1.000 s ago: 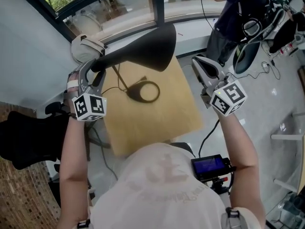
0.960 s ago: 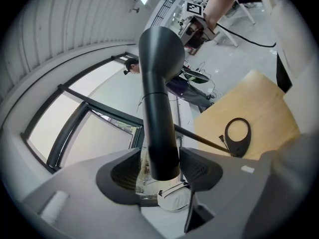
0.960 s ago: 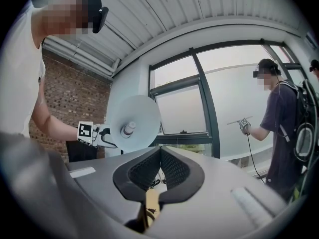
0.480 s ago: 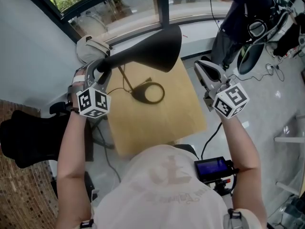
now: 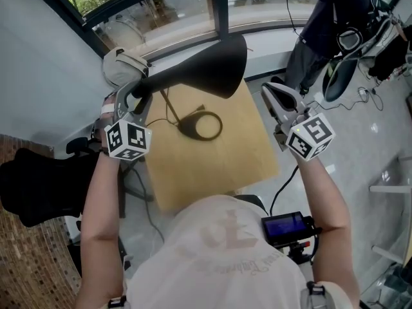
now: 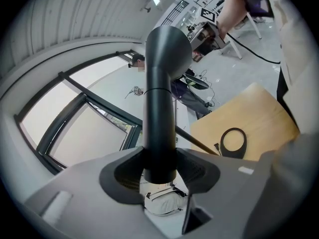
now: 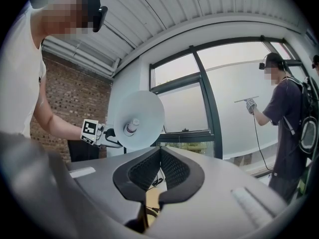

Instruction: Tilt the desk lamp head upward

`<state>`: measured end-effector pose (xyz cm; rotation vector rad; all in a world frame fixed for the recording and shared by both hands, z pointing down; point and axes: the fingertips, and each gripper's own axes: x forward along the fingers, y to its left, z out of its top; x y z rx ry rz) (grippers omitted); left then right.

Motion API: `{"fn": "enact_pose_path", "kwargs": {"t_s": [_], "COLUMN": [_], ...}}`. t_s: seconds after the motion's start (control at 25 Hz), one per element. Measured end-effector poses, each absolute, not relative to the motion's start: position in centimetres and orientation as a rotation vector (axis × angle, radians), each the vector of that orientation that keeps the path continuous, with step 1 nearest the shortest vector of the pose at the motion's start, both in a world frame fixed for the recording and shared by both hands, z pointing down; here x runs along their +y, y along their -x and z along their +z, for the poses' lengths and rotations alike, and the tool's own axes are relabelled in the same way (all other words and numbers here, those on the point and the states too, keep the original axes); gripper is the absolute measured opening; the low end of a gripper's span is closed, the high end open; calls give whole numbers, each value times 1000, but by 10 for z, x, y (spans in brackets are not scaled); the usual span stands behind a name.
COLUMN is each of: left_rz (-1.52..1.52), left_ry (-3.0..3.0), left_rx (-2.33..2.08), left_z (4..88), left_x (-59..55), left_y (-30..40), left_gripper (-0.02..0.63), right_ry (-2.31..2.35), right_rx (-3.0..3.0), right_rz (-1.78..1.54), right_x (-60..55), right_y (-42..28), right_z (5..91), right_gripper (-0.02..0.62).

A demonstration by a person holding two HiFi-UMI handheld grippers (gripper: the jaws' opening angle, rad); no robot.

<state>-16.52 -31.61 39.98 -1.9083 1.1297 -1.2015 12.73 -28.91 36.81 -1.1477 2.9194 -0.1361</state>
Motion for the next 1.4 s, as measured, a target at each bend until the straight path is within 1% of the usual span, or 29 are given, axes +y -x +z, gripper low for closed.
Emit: {"fn": "enact_pose_path", "kwargs": {"t_s": [1.4], "left_rz": [-885], "left_ry": [2195], "left_rx": [1383], "left_z": [408], "left_x": [-313], "left_y": [156], "left_gripper": [193], "right_ry": [1150], "right_rx": [2945], "right_rz": [-151], "right_x": [-289], "right_y": [-125], "right_z": [371], "right_gripper": [12]}}
